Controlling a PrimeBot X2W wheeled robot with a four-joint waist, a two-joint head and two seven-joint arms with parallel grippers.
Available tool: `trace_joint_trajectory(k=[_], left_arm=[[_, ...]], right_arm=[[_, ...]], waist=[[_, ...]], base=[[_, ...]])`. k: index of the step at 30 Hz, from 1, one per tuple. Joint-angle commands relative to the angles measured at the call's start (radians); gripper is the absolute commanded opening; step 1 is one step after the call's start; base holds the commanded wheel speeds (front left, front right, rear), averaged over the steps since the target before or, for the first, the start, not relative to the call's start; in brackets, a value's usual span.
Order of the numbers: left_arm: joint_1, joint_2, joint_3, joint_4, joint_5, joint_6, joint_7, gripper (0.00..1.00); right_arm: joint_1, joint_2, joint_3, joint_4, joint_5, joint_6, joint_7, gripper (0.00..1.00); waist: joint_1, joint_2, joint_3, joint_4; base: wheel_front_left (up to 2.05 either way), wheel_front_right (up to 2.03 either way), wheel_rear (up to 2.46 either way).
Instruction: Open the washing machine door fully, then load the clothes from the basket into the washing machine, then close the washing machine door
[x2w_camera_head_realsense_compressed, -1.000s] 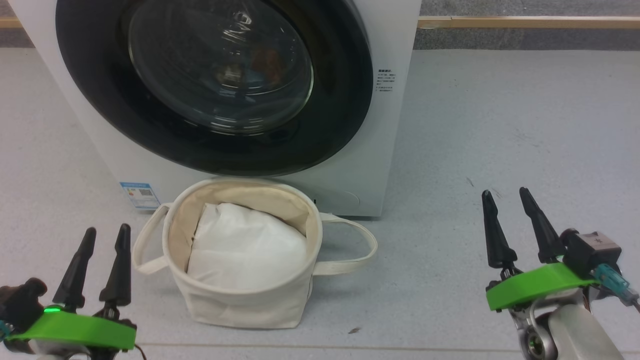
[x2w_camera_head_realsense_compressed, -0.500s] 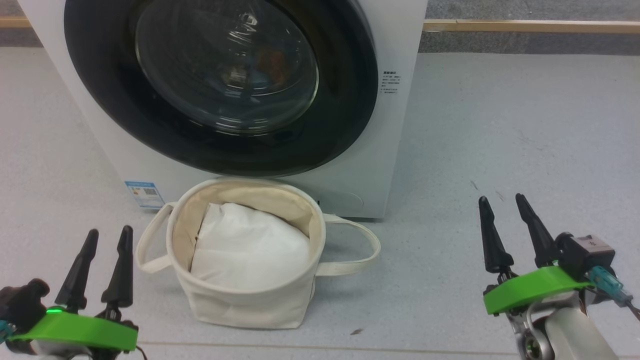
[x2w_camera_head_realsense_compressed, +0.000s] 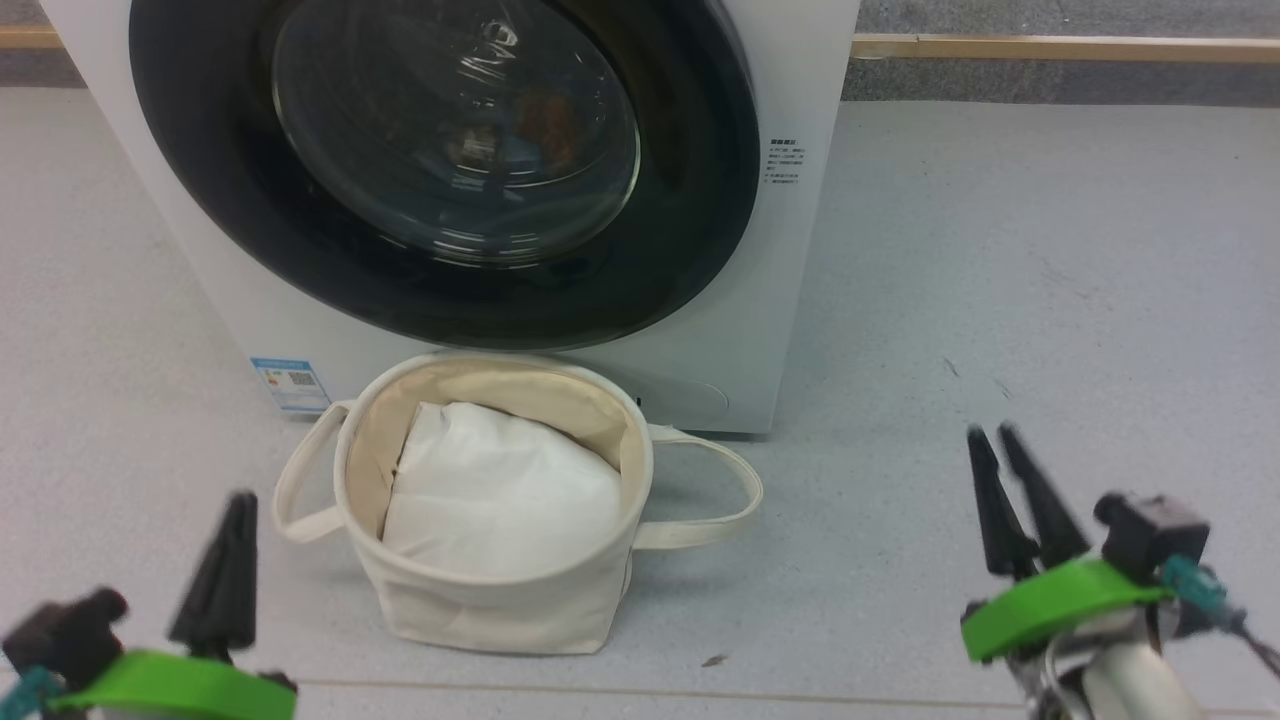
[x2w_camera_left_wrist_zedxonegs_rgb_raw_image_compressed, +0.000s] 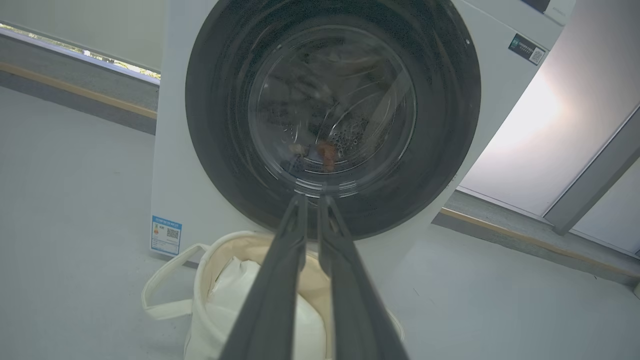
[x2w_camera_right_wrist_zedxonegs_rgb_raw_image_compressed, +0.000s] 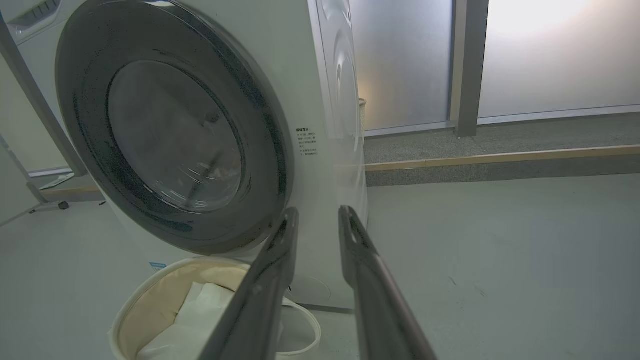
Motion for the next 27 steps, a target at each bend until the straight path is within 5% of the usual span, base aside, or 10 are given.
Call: trace_joint_trajectory(k=[1, 9, 27], left_arm=[[0.008, -0.008, -0.003, 0.011, -0.001, 0.000, 0.001, 0.00], [0.020, -0.032, 0.003, 0.017, -0.056, 0.000, 0.022, 0.00], [0.018, -0.067, 0.029, 0.007, -0.196, -0.001, 0.074, 0.00]], right_arm=[[0.008, 0.001, 0.001, 0.011, 0.001, 0.000, 0.000, 0.00], [0.024, 0.008, -0.012, 0.018, 0.074, 0.000, 0.021, 0.00], [0.028, 0.024, -0.051, 0.008, 0.257, 0.000, 0.075, 0.00]], waist=[[0.0000, -0.0001, 0.000, 0.000], [0.0023, -0.0001, -0.002, -0.001], [0.0001, -0.0001, 0.003, -0.004]], base=[[0.00, 0.00, 0.00], [0.00, 0.00, 0.00], [0.00, 0.00, 0.00]])
